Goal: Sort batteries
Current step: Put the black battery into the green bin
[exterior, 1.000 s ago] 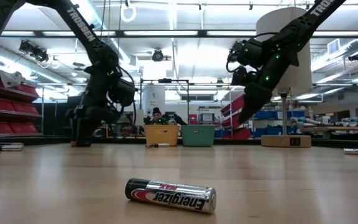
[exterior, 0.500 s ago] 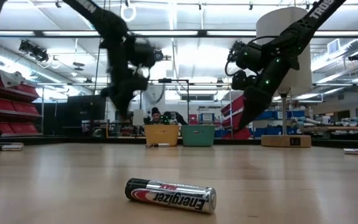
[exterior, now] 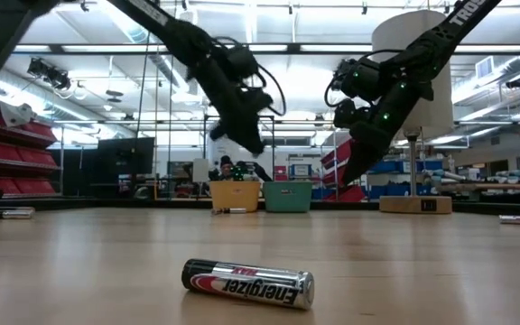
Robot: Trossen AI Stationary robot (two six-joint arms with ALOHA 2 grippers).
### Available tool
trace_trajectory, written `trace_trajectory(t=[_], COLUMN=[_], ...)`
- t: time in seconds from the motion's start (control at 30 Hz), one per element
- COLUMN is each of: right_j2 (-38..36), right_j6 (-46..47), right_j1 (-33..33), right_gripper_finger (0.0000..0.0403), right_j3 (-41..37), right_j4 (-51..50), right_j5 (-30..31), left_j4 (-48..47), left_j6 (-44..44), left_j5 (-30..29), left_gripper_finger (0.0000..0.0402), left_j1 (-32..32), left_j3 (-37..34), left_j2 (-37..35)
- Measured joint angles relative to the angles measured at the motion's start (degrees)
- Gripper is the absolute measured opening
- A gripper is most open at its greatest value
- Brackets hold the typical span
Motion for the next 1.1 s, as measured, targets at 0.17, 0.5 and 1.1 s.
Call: trace_trajectory(t=[0.17,0.5,1.1], right_j2=[0.00,0.00,-0.02], right_j6=[-0.10,-0.30,-0.10], right_j1=[0.01,-0.01,-0.01], right_gripper_finger=[0.0149,0.0149,0.0149], right_j3=[0.01,0.03,0.06], right_j4=[-0.02,-0.15,-0.17], right_j5=[0.00,0.00,0.00], left_j4=[7.33,14.07,19.98], left_j6=[-0.05,-0.40,-2.02], left_j5=[3.72,7.93,8.03], left_gripper_finger=[0.0054,0.0054,0.0120], left_j1=[0.09,0.01,0.00], left_j3=[1.31,1.24,1.07], left_j2=[4.31,9.39,11.13])
